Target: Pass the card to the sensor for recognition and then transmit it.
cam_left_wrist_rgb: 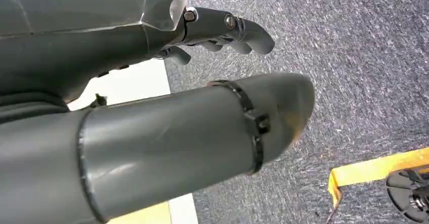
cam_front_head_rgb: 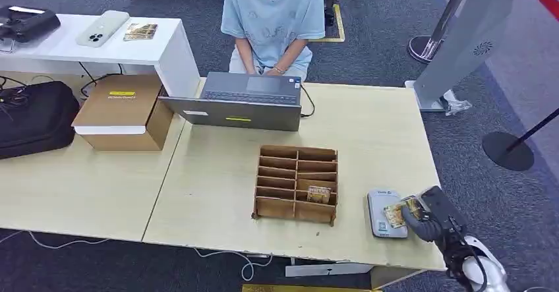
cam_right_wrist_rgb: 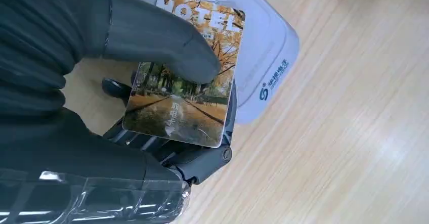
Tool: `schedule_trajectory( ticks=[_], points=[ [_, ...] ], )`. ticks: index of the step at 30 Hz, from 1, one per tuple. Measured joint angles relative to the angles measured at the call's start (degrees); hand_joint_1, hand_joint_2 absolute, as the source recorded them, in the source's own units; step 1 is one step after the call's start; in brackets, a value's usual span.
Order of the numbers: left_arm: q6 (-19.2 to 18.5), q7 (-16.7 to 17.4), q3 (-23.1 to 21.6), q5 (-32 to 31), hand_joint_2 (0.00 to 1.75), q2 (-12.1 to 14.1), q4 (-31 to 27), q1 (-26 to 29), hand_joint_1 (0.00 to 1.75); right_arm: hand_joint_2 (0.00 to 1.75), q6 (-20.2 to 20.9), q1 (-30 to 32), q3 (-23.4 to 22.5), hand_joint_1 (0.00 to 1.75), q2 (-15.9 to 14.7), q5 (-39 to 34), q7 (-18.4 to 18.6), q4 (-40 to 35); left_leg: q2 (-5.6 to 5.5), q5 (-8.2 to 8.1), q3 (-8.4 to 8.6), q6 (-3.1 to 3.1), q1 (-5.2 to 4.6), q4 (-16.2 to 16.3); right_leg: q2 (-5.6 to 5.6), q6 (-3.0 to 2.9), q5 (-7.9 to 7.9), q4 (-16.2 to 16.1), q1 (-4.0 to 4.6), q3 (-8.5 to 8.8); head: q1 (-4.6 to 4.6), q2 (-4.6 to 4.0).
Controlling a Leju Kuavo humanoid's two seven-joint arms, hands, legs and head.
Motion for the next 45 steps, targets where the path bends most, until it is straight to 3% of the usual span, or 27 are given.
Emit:
schedule_trajectory(
  ticks=[36,45],
  points=[
    [-0.13,0.55,0.0,-0.33,0.0,0.07,0.0,-0.02,0.0,1.75,-2.18,1.74,0.0,1.75,0.7,4.79,2.01,-3.47,0.01,0.0,0.02,0.0,0.0,0.0,0.01,0.0,0.0,0.0,0.0,0.01,0.0,0.0],
    [0.02,-0.11,0.0,-0.18,0.0,-0.06,0.0,-0.01,0.0,1.75,-4.33,1.75,-2.1,1.75,0.72,2.23,-1.66,-7.38,0.01,0.0,0.02,0.0,-0.01,0.0,0.01,0.0,0.0,0.0,-0.01,0.01,-0.02,0.0]
  ],
)
